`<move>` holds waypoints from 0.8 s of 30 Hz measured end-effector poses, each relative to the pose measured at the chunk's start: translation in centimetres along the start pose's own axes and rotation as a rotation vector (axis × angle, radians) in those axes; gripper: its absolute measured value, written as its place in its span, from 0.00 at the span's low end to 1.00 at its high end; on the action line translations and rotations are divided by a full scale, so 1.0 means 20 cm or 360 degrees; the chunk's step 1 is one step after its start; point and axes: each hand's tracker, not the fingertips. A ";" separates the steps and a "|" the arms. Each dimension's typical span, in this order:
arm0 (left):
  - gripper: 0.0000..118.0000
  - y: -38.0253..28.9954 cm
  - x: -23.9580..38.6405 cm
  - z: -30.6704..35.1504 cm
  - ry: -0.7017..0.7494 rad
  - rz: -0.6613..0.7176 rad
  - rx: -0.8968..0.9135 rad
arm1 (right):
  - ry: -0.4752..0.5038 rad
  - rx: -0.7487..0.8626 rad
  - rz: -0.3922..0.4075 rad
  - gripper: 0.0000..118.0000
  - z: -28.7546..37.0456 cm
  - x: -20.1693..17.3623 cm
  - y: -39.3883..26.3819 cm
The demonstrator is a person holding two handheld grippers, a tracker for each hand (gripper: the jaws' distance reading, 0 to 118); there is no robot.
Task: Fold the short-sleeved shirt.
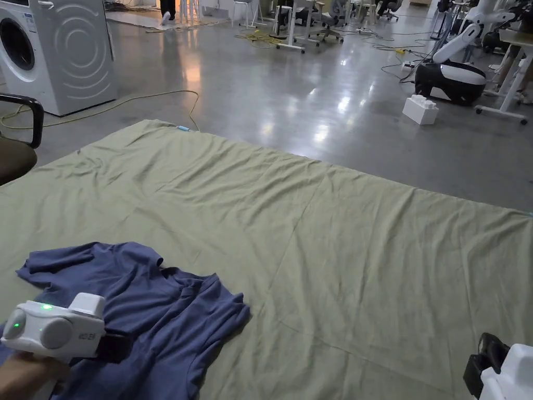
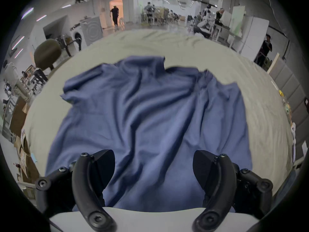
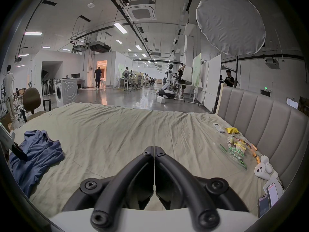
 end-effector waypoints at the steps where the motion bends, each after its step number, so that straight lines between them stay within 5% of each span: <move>1: 0.82 -0.01 0.01 -0.04 0.0016 -0.0015 -0.0049 | 0.0001 -0.0009 0.0007 0.01 -0.01 -0.01 0.00; 6: 0.78 -0.02 0.08 -0.09 0.0141 0.0010 -0.0027 | -0.0005 -0.0038 0.0038 0.01 -0.02 -0.02 -0.02; 12: 0.38 -0.07 0.08 -0.05 0.0161 -0.0016 0.0105 | -0.0004 -0.0052 0.0048 0.01 -0.02 -0.04 -0.03; 14: 0.05 -0.07 0.05 -0.03 0.0167 0.0037 0.0136 | 0.0000 -0.0055 0.0055 0.01 -0.02 -0.05 -0.03; 24: 0.02 -0.06 0.07 0.12 0.0153 0.0045 0.0362 | 0.0009 -0.0043 0.0050 0.01 0.02 -0.04 -0.04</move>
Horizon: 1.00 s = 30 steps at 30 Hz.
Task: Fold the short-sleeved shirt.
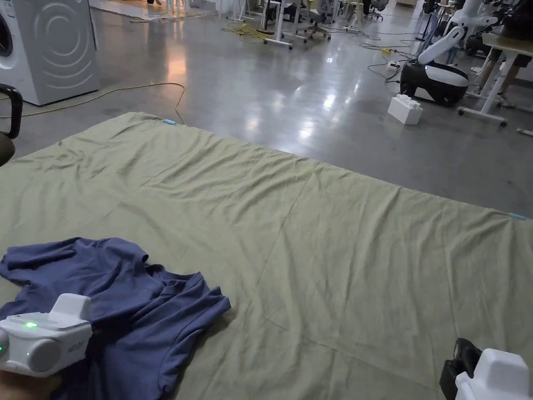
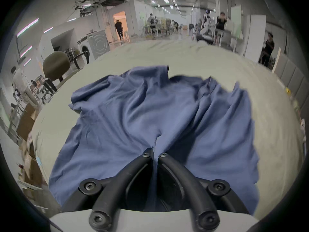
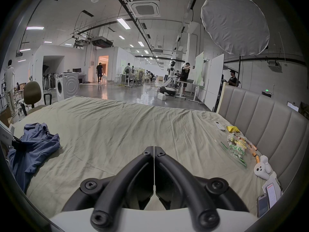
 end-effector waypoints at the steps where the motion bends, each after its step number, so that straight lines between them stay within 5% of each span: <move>1: 0.02 0.02 0.00 0.03 -0.0014 0.0034 0.0031 | -0.0002 0.0006 0.0000 0.01 0.00 0.00 0.00; 7: 0.02 0.16 0.03 0.24 -0.0019 0.0123 0.0254 | -0.0001 0.0040 -0.0013 0.01 0.04 0.03 0.03; 15: 0.02 0.54 0.29 0.67 -0.0151 -0.0016 0.0622 | -0.0015 0.0087 -0.0060 0.01 0.10 0.10 0.05; 30: 0.02 0.94 1.31 1.02 -0.0758 -0.0374 0.0942 | -0.0158 0.0173 -0.0165 0.01 0.26 0.42 0.06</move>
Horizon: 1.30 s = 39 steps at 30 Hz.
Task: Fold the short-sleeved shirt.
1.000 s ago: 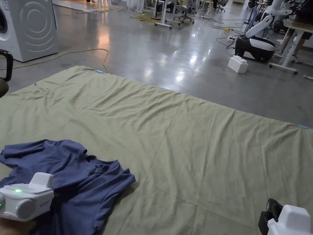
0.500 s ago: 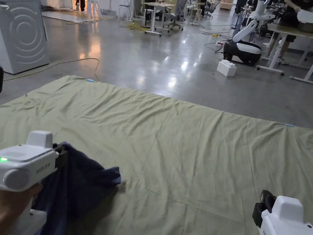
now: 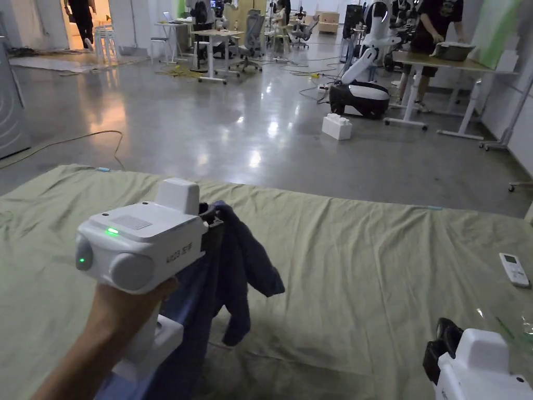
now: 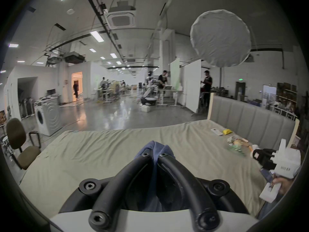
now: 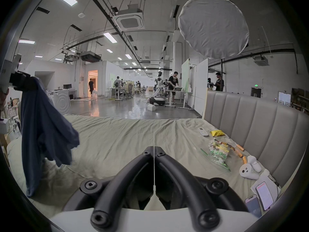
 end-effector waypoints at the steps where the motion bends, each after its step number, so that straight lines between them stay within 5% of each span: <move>1: 0.02 0.01 0.09 -0.03 -0.0029 0.0029 0.0013 | -0.0016 0.0003 -0.0007 0.01 0.01 0.03 0.00; 16: 0.04 -0.53 1.17 -0.26 -0.0664 0.0034 -0.0403 | -0.0243 -0.0039 -0.0095 0.01 0.13 0.41 -0.09; 18: 0.17 -0.63 1.24 -0.27 -0.0664 0.0021 -0.0483 | -0.0259 -0.0061 -0.0106 0.01 0.14 0.43 -0.10; 20: 0.42 -0.71 1.27 -0.27 -0.0662 0.0024 -0.0542 | -0.0266 -0.0084 -0.0127 0.01 0.14 0.45 -0.12; 29: 0.61 -0.71 1.03 -0.13 -0.0496 0.0082 -0.0390 | -0.0192 -0.0111 -0.0108 0.01 0.11 0.38 -0.11; 33: 0.62 -0.60 0.81 -0.07 -0.0280 0.0145 -0.0172 | -0.0123 -0.0065 -0.0079 0.01 0.08 0.27 -0.05; 39: 0.61 -0.45 0.56 0.01 -0.0275 0.0229 -0.0074 | -0.0033 -0.0019 -0.0058 0.01 0.03 0.14 0.01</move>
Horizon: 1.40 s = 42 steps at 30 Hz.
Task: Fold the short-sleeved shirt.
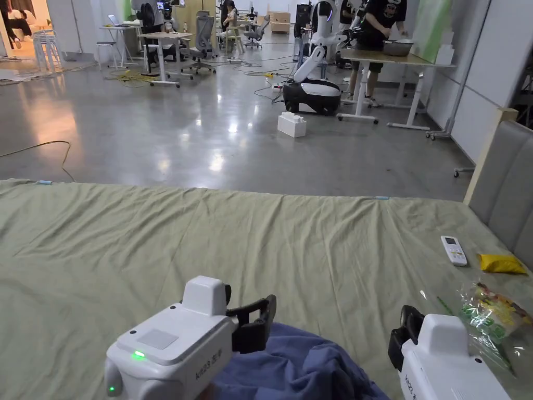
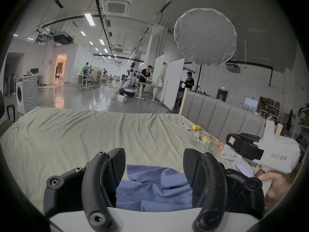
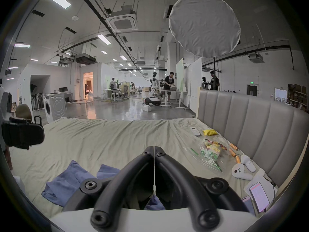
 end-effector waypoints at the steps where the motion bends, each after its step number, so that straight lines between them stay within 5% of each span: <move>1: 0.61 0.02 -0.02 0.02 0.0033 -0.0031 0.0026 | 0.0012 0.0008 -0.0001 0.01 -0.01 -0.03 0.01; 3: 0.57 0.05 -0.06 0.06 0.0118 -0.0089 0.0058 | 0.0030 0.0020 0.0000 0.01 -0.01 -0.06 0.03; 7: 0.12 0.08 -0.12 0.14 0.0330 -0.0127 0.0162 | 0.0059 0.0074 0.0019 0.01 -0.01 -0.13 0.08; 10: 0.04 0.08 -0.17 0.18 0.0520 -0.0114 0.0208 | 0.0067 0.0115 0.0047 0.01 0.00 -0.17 0.11; 20: 0.00 0.00 -0.33 0.27 0.0657 -0.0051 0.0131 | 0.0067 0.0147 0.0092 0.01 0.01 -0.21 0.14; 31: 0.00 -0.28 -0.71 0.01 0.0530 0.0267 -0.0572 | 0.0031 0.0052 0.0112 0.01 -0.05 -0.13 0.04; 33: 0.08 -0.37 -0.75 -0.03 0.0551 0.0246 -0.0734 | 0.0022 0.0023 0.0110 0.01 -0.05 -0.12 0.02; 36: 0.60 -0.50 -0.76 -0.06 0.0578 0.0240 -0.0911 | 0.0010 -0.0009 0.0113 0.01 -0.06 -0.10 -0.02; 37: 0.70 -0.55 -0.78 -0.08 0.0578 0.0266 -0.0959 | 0.0004 -0.0022 0.0112 0.01 -0.06 -0.10 -0.03; 42: 0.70 -0.76 -0.82 -0.15 0.0603 0.0352 -0.1119 | -0.0003 -0.0072 0.0103 0.01 -0.06 -0.09 -0.08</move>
